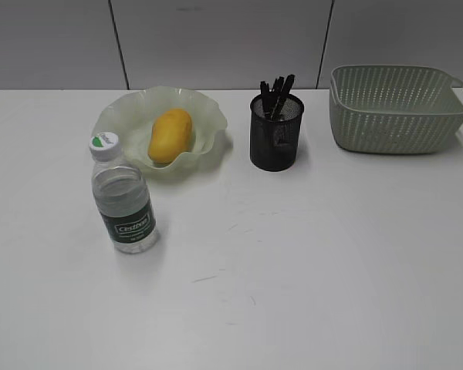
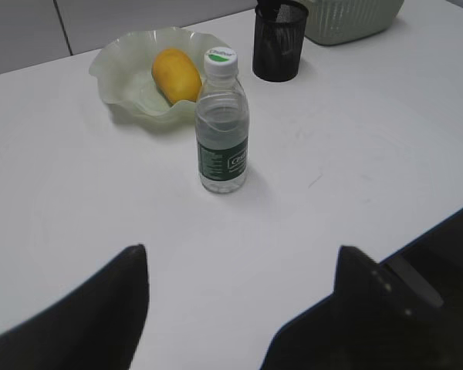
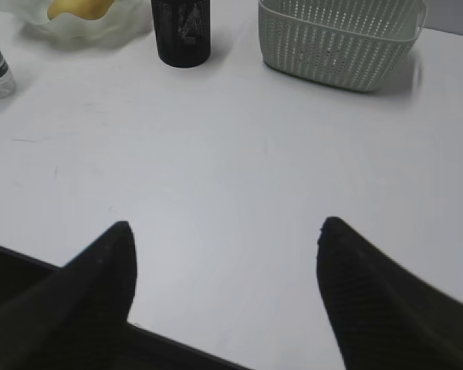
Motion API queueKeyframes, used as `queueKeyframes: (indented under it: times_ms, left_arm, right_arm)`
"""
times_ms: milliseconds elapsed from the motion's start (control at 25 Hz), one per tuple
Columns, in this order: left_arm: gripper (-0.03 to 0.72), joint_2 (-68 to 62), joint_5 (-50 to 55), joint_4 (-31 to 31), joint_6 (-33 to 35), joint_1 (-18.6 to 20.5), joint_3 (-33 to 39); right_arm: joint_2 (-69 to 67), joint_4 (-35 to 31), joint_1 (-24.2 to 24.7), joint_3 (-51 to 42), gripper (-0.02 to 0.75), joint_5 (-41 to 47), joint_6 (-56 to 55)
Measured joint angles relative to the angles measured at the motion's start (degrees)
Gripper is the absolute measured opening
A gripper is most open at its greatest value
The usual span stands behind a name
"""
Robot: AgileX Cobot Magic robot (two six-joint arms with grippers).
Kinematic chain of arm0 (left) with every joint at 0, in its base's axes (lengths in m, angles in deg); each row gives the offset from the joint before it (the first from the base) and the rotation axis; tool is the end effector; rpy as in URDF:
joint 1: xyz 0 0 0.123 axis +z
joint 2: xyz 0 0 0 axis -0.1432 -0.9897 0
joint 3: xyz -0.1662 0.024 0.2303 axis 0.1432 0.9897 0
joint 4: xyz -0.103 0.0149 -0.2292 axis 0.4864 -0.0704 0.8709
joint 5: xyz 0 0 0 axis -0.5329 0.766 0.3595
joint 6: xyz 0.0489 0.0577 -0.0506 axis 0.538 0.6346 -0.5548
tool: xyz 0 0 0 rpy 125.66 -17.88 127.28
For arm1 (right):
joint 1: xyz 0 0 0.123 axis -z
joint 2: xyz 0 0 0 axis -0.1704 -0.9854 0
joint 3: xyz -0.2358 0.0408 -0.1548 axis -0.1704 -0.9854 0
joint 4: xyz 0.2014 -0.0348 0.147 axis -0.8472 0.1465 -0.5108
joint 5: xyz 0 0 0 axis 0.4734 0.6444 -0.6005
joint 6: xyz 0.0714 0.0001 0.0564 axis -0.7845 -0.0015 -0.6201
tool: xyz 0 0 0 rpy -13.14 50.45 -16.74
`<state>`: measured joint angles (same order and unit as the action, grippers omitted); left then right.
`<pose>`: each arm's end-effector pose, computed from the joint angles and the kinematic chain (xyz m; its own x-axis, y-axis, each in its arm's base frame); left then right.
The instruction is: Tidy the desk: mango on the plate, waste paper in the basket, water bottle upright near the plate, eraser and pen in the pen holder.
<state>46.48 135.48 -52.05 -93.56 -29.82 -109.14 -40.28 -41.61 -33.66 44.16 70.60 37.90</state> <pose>-0.0043 0.0121 0.2877 -0.3762 0.1831 -0.9083 0.5287 0.8475 -0.0481 -0.0042 -0.0058 0.2819 -0.3843 -0.1692 -0.9076 -0.3701 0.9288 -0.0164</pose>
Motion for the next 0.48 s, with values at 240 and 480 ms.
queueKeyframes:
  times_ms: [240,480]
  left_arm:
    - [0.503,0.0,0.0,0.0,0.0,0.1,0.0]
    - [0.459,0.0,-0.1,0.0,0.0,12.7,0.0]
  right_arm:
    - [0.0,-0.1,0.1,0.0,0.581,0.0,0.0]
    - [0.0,-0.3,8.7,0.0,0.582,0.0,0.0]
